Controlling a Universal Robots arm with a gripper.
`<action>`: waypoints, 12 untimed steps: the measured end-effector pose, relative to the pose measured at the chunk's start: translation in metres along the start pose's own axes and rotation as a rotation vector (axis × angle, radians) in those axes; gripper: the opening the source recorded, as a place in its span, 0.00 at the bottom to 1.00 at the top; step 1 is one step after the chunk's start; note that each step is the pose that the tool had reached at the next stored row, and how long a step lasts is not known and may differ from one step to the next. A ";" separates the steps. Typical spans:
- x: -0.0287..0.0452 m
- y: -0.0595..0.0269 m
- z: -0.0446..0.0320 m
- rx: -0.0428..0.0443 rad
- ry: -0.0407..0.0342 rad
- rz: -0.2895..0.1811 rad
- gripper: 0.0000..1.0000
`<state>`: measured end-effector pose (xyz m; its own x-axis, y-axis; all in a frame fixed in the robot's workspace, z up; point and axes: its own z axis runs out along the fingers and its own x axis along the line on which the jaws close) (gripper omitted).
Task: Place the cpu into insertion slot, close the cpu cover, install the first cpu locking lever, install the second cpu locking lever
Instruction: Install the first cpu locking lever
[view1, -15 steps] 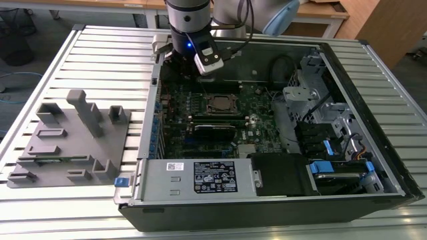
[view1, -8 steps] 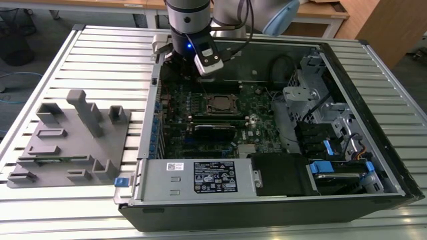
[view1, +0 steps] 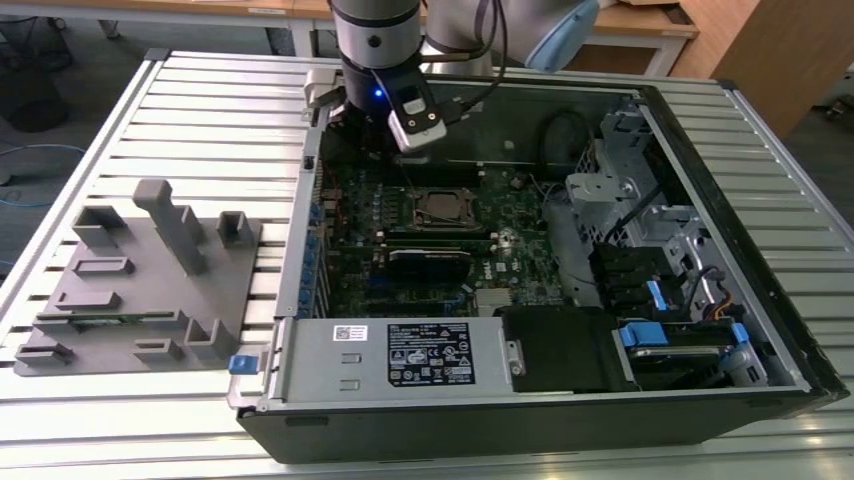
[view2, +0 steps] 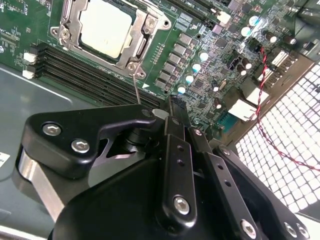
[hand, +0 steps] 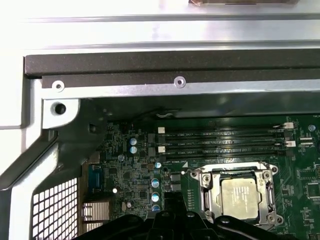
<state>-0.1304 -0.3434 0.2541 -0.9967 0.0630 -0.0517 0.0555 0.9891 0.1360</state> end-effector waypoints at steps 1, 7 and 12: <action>0.0002 0.0001 0.0003 0.0000 -0.0001 0.001 0.10; 0.0015 0.0053 0.0026 0.0004 -0.0012 0.008 0.10; 0.0026 0.0102 0.0045 0.0007 -0.0021 0.015 0.10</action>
<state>-0.1322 -0.3325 0.2508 -0.9956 0.0779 -0.0517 0.0702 0.9882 0.1361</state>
